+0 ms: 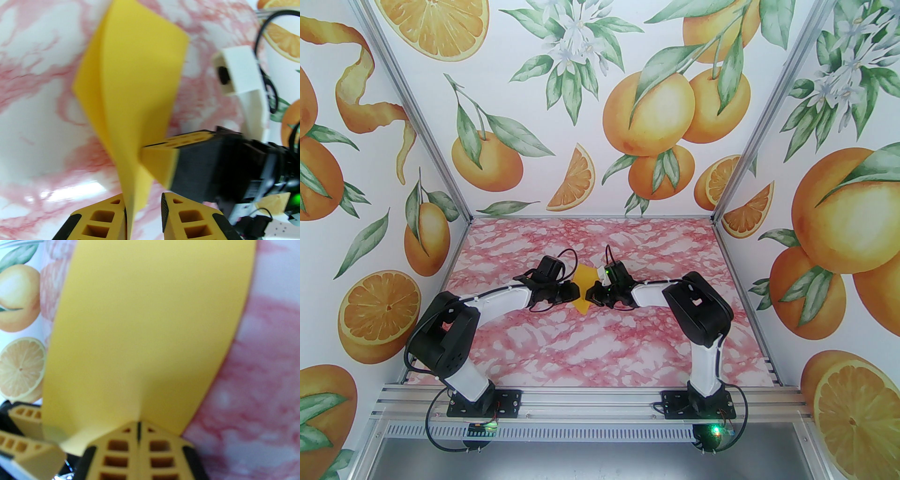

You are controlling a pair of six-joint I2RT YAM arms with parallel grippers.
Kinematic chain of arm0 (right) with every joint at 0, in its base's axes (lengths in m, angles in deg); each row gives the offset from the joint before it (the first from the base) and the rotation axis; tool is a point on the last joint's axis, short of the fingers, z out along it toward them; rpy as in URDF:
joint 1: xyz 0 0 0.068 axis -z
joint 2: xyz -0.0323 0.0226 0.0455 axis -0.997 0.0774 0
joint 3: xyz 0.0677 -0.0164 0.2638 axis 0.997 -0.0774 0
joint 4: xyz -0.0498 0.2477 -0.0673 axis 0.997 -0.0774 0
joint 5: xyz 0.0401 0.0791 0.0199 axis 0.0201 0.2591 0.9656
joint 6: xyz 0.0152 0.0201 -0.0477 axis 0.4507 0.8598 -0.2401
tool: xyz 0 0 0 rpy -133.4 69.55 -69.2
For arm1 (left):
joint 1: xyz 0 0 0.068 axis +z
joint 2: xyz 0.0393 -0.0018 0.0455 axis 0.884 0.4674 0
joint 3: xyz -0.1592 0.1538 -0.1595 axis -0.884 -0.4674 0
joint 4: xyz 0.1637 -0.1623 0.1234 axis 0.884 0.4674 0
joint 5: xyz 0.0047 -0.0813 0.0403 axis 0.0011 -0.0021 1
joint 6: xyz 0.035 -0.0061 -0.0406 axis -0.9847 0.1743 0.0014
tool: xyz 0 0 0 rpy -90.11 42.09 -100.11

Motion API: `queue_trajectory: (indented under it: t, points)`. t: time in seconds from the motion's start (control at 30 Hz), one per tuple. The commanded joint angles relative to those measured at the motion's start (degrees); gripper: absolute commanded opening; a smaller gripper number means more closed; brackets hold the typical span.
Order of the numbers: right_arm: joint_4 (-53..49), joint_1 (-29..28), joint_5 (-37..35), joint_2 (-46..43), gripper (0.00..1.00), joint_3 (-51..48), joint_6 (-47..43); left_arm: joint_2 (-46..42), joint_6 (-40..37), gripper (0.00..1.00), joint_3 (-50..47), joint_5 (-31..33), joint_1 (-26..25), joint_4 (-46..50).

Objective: Fold a paper plane with a square sheet of paper (fold left side to right side)

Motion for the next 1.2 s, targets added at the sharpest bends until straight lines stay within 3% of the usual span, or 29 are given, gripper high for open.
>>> queue_trajectory:
  t: [0.0,0.17,0.33,0.67,0.9,1.17]
  points:
    - [-3.8,-0.1,-1.5,0.7,0.04,-1.1,-1.1,-0.2,0.6,0.30,0.4,-2.6,-0.6,-3.5]
    - [-3.7,-0.1,-1.4,0.7,0.04,-1.2,-1.1,-0.9,0.2,0.29,1.1,-0.2,-0.8,0.2]
    - [-3.4,-0.1,-1.3,0.8,0.04,-1.1,-1.0,1.9,-2.9,0.19,3.3,7.1,-0.7,8.9]
    - [-3.7,-0.2,-1.5,0.0,0.05,-1.8,-1.3,8.4,-4.2,0.07,10.1,15.2,-2.0,17.6]
    - [-3.8,-0.2,-1.7,0.1,0.04,-1.7,-1.3,5.6,-3.3,0.34,8.8,11.3,-2.3,14.4]
    - [-3.8,-0.1,-1.5,0.6,0.04,-1.4,-1.3,1.0,-1.2,0.38,5.5,6.5,-2.4,10.3]
